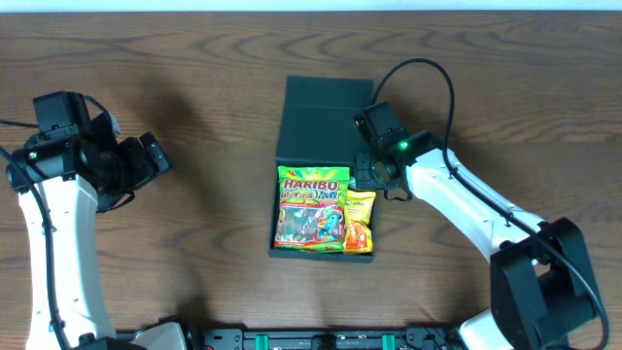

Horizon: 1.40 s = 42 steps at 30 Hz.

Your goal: Pack container

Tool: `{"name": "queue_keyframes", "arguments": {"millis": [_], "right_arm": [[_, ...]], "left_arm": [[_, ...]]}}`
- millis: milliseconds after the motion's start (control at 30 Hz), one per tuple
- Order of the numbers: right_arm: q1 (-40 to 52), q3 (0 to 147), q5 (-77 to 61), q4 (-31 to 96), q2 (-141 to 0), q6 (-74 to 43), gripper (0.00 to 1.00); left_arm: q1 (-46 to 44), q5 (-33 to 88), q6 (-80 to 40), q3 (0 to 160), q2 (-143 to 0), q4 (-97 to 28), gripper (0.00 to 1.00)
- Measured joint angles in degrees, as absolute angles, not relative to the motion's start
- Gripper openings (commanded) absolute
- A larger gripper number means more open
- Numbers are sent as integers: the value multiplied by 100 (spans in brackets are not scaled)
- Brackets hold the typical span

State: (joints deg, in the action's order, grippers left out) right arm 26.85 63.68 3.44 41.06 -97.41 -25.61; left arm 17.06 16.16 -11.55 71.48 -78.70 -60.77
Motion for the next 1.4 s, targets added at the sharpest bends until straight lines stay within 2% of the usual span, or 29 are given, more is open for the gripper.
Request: {"name": "queue_keyframes", "arguments": {"millis": [333,367,433,500,600,867,933,967,1000,1067,1200,1400], "right_arm": [[2622,6366,255,4099,-9741,-2075,1],[2622,6366,244,4099,-9741,-2071,4],[2622,6361,231,4088,-9741,-2038,19],[2622,6322,202,4075,-9738,-1997,24],[2622,6215,145,4053,-9629,-1981,26],[2622,6191,82,4158,-8263,-1988,22],[2622,6191,104,4224,-7874,-1984,17],[2617,6191,141,4261,-7644,-1984,11],[2600,6191,185,4296,-7417,-1973,2],[2482,6191,263,4425,-6984,-2014,1],[1883,6191,292,4801,-6423,-2185,1],[467,6191,-489,5054,-6254,-2198,1]], "left_arm": [[1704,1616,-1157,7148,-7870,-6077,95],[1706,1616,-1155,7148,-7870,-6080,95],[1704,1616,-1155,7148,-7870,-6080,95],[1704,1616,-1155,7148,-7870,-6080,95],[1704,1616,-1155,7148,-7870,-6077,95],[1706,1616,-1155,7148,-7870,-6080,95],[1706,1616,-1155,7148,-7870,-6080,95],[1706,1616,-1155,7148,-7870,-6080,95],[1706,1616,-1155,7148,-7870,-6077,95],[1706,1616,-1155,7148,-7870,-6080,95],[1704,1619,-1155,7148,-7870,-6080,95],[1706,1616,-1155,7148,-7870,-6077,95]]}}
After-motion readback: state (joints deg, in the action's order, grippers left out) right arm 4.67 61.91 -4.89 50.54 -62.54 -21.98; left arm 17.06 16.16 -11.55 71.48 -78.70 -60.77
